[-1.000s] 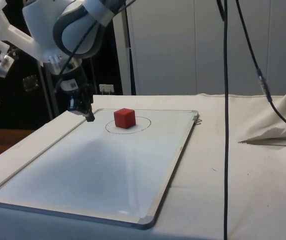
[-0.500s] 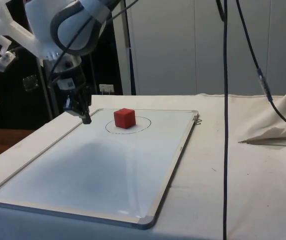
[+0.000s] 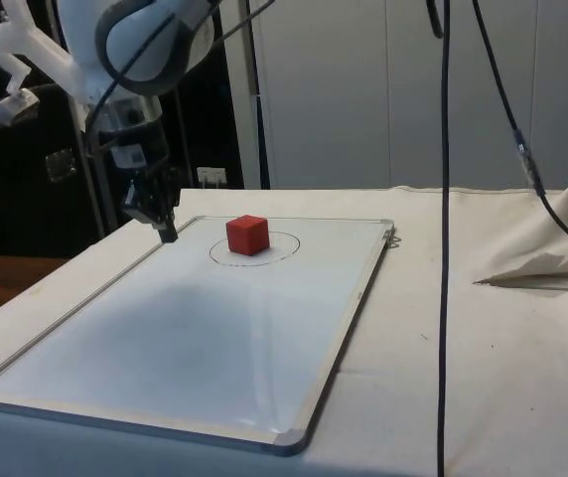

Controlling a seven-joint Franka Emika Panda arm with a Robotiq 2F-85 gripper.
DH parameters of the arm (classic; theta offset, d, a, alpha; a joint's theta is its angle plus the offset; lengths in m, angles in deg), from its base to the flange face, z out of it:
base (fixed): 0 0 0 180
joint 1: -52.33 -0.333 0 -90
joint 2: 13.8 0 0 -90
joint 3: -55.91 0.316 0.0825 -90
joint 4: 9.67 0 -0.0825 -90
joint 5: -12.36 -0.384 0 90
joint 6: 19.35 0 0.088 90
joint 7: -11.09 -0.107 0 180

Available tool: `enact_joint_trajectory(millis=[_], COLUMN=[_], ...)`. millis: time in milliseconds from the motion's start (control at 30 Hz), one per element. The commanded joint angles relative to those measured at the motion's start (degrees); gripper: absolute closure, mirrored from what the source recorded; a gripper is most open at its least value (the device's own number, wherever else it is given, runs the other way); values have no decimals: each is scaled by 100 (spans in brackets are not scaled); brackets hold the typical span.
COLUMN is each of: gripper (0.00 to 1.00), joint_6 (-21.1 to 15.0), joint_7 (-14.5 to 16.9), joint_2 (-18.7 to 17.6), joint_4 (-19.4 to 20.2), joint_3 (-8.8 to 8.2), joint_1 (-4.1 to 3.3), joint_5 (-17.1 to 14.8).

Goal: Push the cube into the marked area.

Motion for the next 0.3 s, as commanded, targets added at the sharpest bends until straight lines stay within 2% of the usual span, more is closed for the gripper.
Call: enact_joint_trajectory(millis=[0,167,267], gripper=[100,100,100], joint_6=[-69,-80,-57], joint_7=[103,246,246], joint_2=[29,17,11], joint_4=[34,29,17], joint_3=[40,17,-17], joint_1=[69,103,74], joint_5=[-126,-304,-315])
